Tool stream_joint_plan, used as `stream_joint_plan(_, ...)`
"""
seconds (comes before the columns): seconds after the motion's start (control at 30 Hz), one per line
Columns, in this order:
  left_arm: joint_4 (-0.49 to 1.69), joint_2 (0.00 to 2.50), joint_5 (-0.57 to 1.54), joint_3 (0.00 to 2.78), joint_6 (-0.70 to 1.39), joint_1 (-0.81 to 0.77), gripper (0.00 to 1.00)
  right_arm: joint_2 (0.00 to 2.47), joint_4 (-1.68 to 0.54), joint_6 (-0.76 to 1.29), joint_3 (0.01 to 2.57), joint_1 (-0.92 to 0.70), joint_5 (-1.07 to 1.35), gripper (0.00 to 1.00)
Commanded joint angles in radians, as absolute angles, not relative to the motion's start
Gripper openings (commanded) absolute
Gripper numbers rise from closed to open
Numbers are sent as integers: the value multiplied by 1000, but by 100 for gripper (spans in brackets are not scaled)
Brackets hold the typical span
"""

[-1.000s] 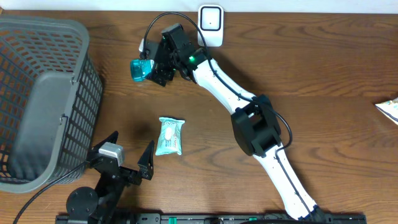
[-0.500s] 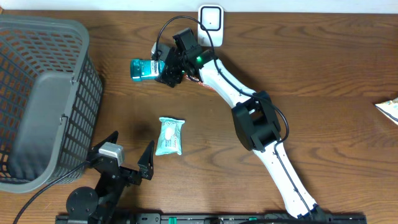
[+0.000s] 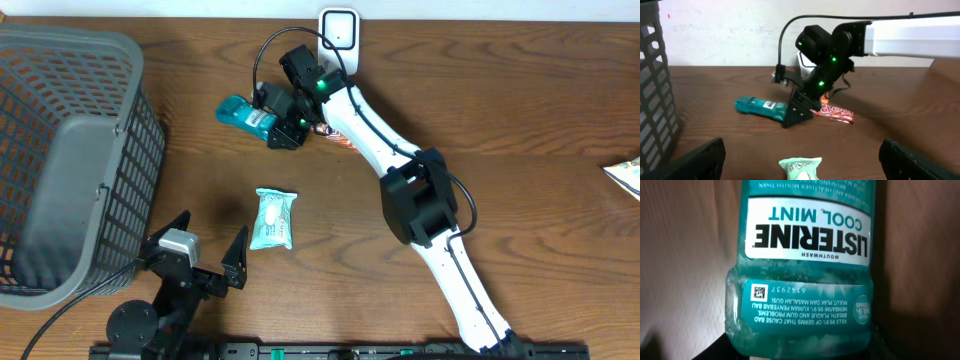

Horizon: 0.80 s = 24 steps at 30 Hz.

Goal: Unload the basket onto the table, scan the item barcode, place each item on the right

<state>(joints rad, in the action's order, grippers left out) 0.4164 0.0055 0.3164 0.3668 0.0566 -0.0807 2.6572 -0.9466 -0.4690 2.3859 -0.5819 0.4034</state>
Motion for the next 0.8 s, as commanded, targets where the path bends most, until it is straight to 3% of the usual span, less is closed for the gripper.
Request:
stream_joint_plan(0.0, 415, 3, 329, 366, 69, -84, 98, 2640, -1096, -450, 2356, -583, 281, 48)
stream_joint_plan(0.3, 415, 3, 329, 366, 69, -84, 98, 2626, -1512, -449, 2355, -580, 263, 50)
stream_joint_plan(0.4, 415, 3, 329, 366, 69, -84, 98, 2621, -1557, -449, 2356, -590, 264, 61)
stream_joint_plan(0.57, 415, 3, 329, 366, 69, -84, 98, 2536, -1563, -428, 2356, -606, 265, 99)
stream_joint_plan(0.77, 415, 3, 329, 366, 69, -84, 98, 2395, -1372, -363, 2356, -633, 401, 99)
